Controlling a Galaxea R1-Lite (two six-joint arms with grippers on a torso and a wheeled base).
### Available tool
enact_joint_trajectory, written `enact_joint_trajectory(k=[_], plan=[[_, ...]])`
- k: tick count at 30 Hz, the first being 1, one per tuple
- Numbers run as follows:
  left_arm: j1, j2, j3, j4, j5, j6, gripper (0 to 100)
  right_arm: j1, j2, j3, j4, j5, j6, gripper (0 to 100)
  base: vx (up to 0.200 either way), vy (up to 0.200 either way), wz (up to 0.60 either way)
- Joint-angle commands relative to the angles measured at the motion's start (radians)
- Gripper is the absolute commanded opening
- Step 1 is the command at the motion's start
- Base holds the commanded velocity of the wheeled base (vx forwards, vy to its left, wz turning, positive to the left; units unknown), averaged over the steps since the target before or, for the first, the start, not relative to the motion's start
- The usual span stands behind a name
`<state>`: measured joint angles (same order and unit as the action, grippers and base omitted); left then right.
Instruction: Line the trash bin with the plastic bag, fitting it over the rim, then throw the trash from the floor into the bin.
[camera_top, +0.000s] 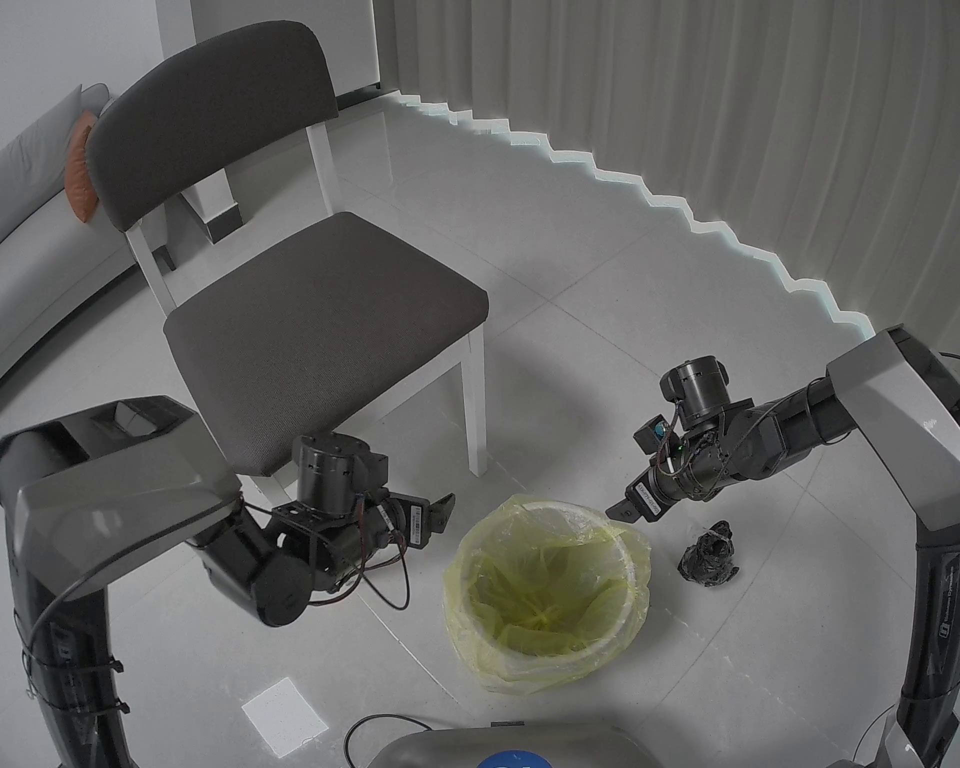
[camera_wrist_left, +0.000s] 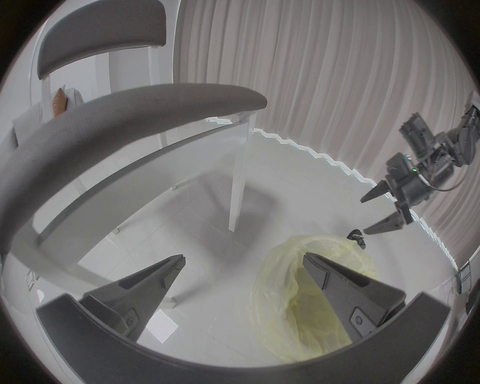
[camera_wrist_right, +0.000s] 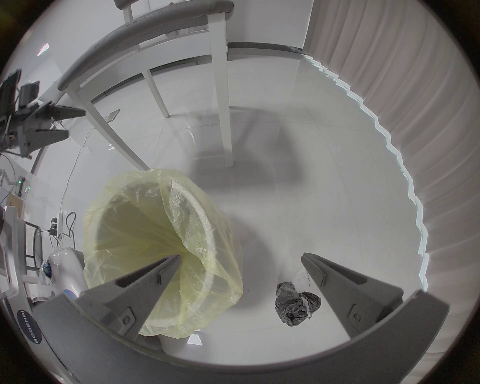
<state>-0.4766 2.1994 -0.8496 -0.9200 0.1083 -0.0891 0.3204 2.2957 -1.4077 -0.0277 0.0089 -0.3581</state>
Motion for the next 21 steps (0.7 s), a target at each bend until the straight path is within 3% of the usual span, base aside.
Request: enact_joint_trajectory(k=[1, 11, 21], plan=[[0.001, 0.151, -0.161, 0.069, 0.004, 0.002, 100, -0.040, -0.025, 0.053, -0.029, 0.020, -0.001, 100, 0.000, 0.000, 0.00], [-0.004, 0.230, -0.298, 0.173, 0.004, 0.003, 100, -0.115, -0.030, 0.059, -0.035, 0.052, -0.002, 100, 0.000, 0.000, 0.00], [-0.023, 0.278, -0.316, 0.191, 0.002, 0.000, 100, -0.164, -0.030, 0.061, -0.057, 0.066, -0.002, 100, 0.000, 0.000, 0.00]])
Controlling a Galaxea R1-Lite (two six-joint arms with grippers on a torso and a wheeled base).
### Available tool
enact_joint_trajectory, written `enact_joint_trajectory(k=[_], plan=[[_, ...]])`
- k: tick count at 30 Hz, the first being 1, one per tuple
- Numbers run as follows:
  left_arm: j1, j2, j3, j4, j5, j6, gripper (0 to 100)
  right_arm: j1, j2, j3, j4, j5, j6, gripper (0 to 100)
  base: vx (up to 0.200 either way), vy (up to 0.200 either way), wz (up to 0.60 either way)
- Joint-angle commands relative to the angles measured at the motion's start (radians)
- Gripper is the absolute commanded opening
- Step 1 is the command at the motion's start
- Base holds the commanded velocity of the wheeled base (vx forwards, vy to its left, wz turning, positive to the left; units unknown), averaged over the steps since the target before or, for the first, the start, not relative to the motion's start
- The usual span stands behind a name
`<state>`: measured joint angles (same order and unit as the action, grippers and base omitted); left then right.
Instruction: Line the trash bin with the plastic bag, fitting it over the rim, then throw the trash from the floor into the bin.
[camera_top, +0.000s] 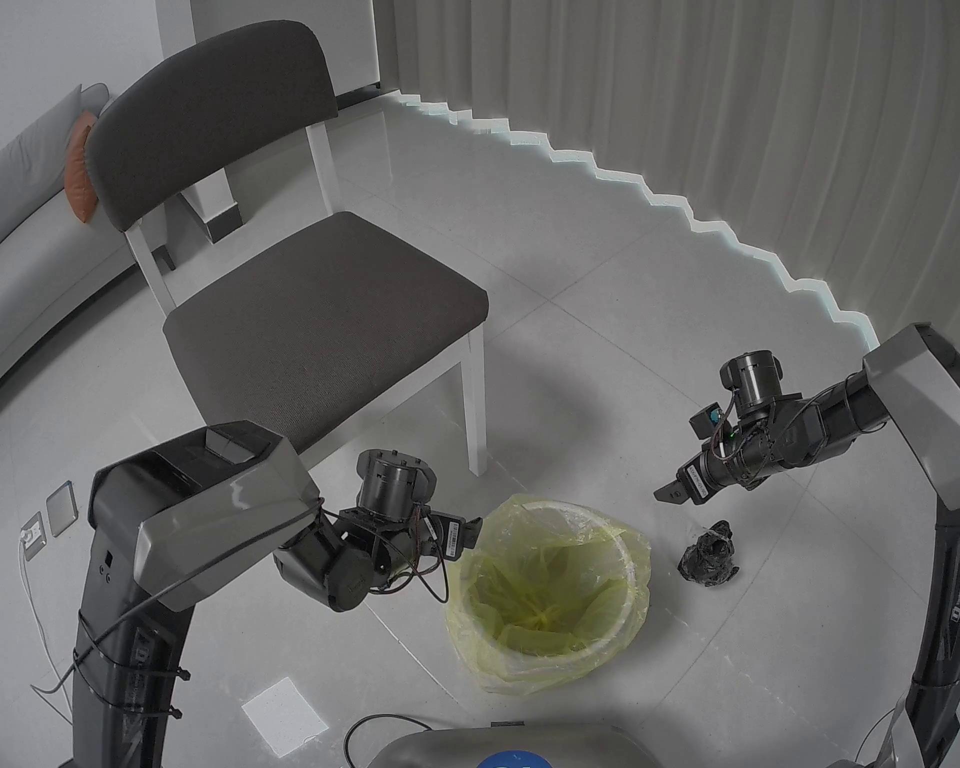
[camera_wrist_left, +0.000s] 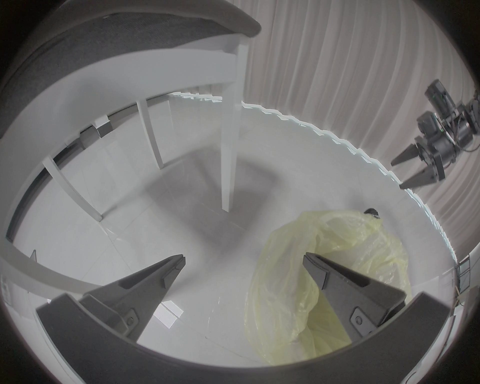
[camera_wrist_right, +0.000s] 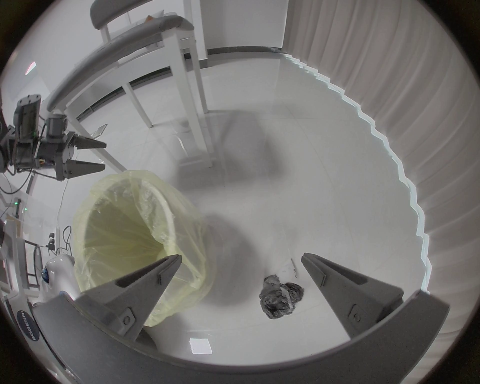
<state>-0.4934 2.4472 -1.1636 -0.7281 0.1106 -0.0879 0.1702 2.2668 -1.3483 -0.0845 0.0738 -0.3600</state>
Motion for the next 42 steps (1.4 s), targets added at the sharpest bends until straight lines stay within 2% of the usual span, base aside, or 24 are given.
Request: enact_joint_trajectory(k=[1, 13, 25, 42], plan=[[-0.007, 0.036, -0.004, -0.001, 0.000, -0.001, 100, -0.021, -0.001, 0.005, 0.000, 0.000, -0.002, 100, 0.000, 0.000, 0.00], [0.012, 0.056, 0.004, -0.002, 0.004, -0.004, 100, -0.066, -0.001, 0.038, -0.021, 0.018, -0.010, 100, 0.000, 0.000, 0.00], [0.044, 0.075, -0.001, -0.004, 0.007, -0.001, 100, -0.067, 0.002, 0.043, -0.021, 0.021, -0.013, 100, 0.000, 0.000, 0.00], [0.044, 0.121, -0.024, 0.003, 0.004, 0.002, 100, -0.087, 0.003, 0.060, -0.021, 0.021, -0.028, 100, 0.000, 0.000, 0.00]])
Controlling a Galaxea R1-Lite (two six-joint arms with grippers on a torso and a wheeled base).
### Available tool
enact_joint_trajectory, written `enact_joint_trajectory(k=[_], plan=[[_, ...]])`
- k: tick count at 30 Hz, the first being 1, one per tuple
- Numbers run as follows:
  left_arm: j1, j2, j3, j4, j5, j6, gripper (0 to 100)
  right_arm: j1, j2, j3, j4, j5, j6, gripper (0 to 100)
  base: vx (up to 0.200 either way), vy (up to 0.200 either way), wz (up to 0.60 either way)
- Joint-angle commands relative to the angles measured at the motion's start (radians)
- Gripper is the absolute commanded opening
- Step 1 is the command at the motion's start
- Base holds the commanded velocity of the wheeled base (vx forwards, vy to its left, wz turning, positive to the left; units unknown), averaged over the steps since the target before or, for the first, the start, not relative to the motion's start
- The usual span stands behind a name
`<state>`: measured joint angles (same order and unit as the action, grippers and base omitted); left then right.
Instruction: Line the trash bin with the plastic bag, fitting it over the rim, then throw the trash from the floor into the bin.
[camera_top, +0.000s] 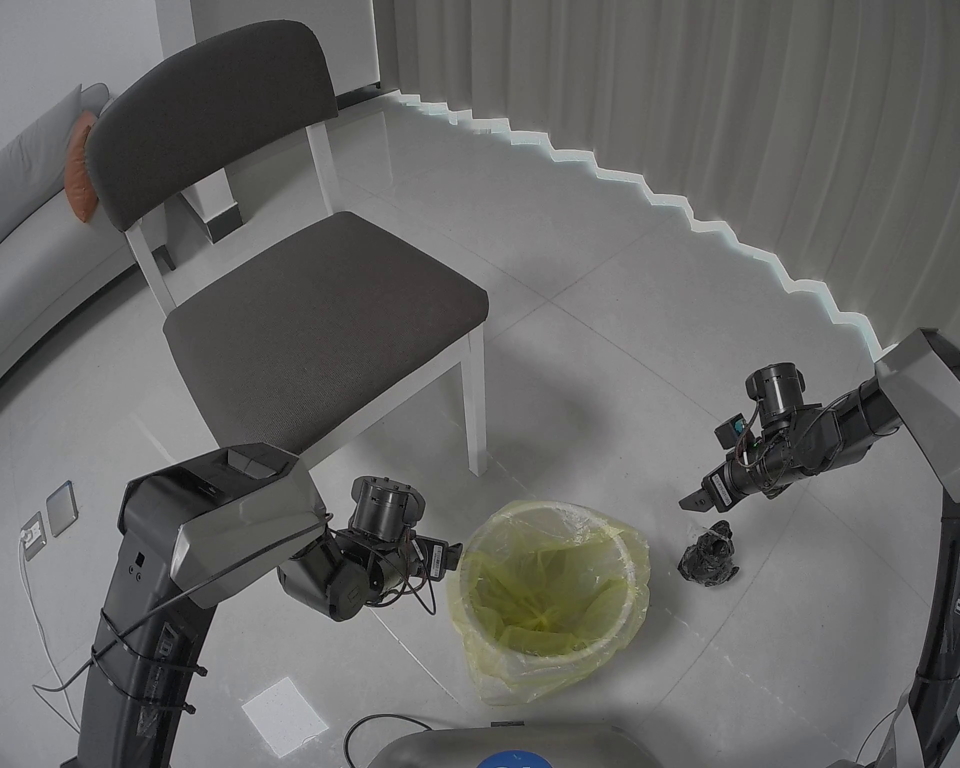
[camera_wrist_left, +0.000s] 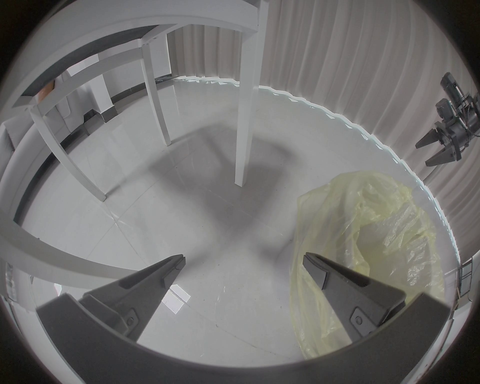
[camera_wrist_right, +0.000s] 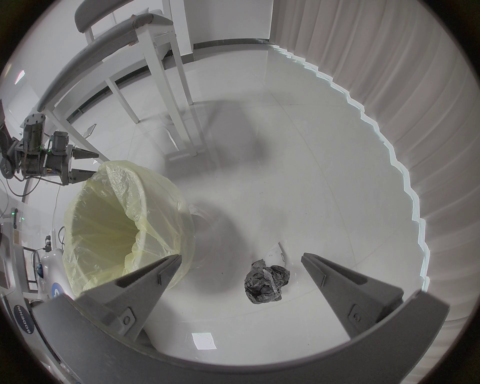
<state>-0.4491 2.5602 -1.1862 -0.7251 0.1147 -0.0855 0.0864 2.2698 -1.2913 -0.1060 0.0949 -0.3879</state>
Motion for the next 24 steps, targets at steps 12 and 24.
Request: enact_joint_trajectory(k=[12, 24], plan=[[0.020, -0.028, 0.031, -0.010, 0.000, -0.008, 100, -0.014, 0.011, -0.006, 0.000, 0.000, 0.001, 100, 0.000, 0.000, 0.00], [0.046, -0.137, 0.120, -0.020, -0.001, -0.014, 100, -0.059, 0.119, -0.076, 0.000, 0.006, 0.009, 100, 0.000, 0.000, 0.00]])
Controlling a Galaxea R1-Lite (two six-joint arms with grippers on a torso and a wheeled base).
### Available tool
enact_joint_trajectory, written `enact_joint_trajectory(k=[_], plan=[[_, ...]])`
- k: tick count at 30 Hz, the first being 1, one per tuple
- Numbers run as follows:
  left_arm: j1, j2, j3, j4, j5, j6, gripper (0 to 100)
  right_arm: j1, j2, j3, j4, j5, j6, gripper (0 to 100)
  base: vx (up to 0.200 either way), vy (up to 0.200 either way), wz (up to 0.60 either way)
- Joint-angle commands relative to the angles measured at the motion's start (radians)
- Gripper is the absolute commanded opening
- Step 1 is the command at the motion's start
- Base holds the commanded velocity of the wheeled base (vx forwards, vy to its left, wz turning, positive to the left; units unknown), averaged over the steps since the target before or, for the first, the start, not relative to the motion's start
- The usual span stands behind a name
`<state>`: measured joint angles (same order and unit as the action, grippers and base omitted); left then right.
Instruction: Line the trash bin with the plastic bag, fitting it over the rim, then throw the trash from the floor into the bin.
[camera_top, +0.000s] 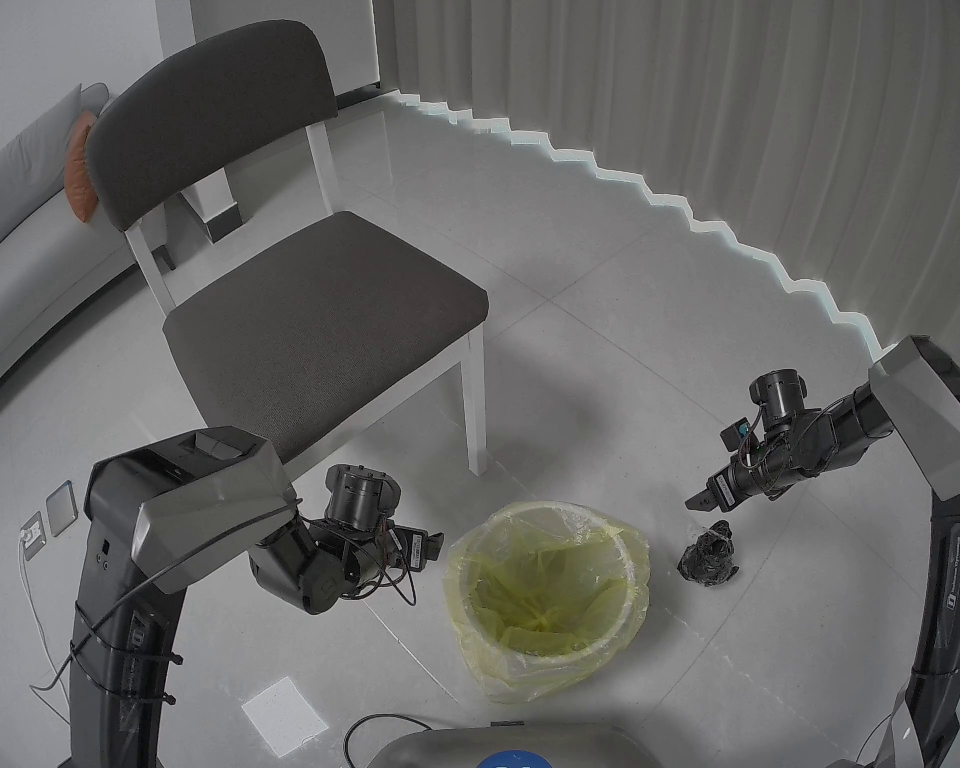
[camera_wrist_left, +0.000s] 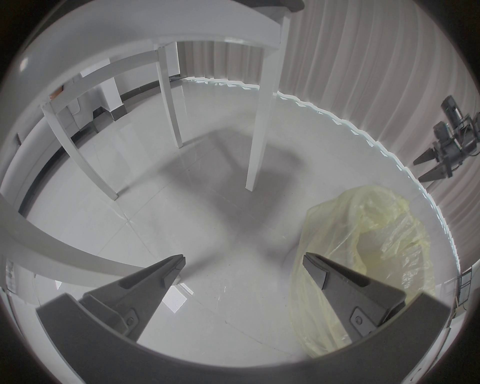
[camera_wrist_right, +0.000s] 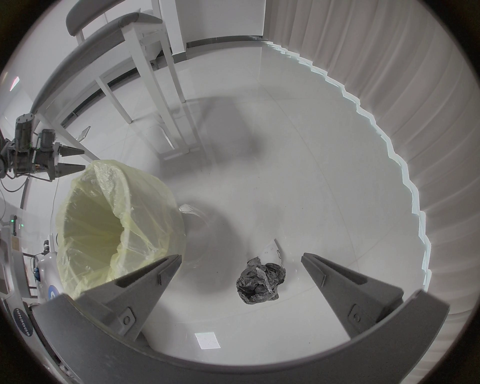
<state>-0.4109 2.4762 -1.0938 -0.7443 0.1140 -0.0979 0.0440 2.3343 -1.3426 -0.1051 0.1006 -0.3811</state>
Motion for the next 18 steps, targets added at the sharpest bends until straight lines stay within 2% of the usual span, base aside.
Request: enact_joint_trajectory(k=[1, 12, 18], plan=[[0.009, -0.063, 0.035, -0.003, -0.001, -0.003, 100, -0.021, 0.073, -0.038, -0.001, 0.001, 0.002, 100, 0.000, 0.000, 0.00], [-0.005, -0.207, 0.238, -0.164, -0.001, -0.002, 100, -0.058, 0.257, -0.230, 0.013, -0.021, 0.001, 100, 0.000, 0.000, 0.00], [-0.003, -0.286, 0.311, -0.176, -0.002, -0.003, 100, -0.066, 0.384, -0.383, 0.025, -0.033, 0.002, 100, 0.000, 0.000, 0.00]])
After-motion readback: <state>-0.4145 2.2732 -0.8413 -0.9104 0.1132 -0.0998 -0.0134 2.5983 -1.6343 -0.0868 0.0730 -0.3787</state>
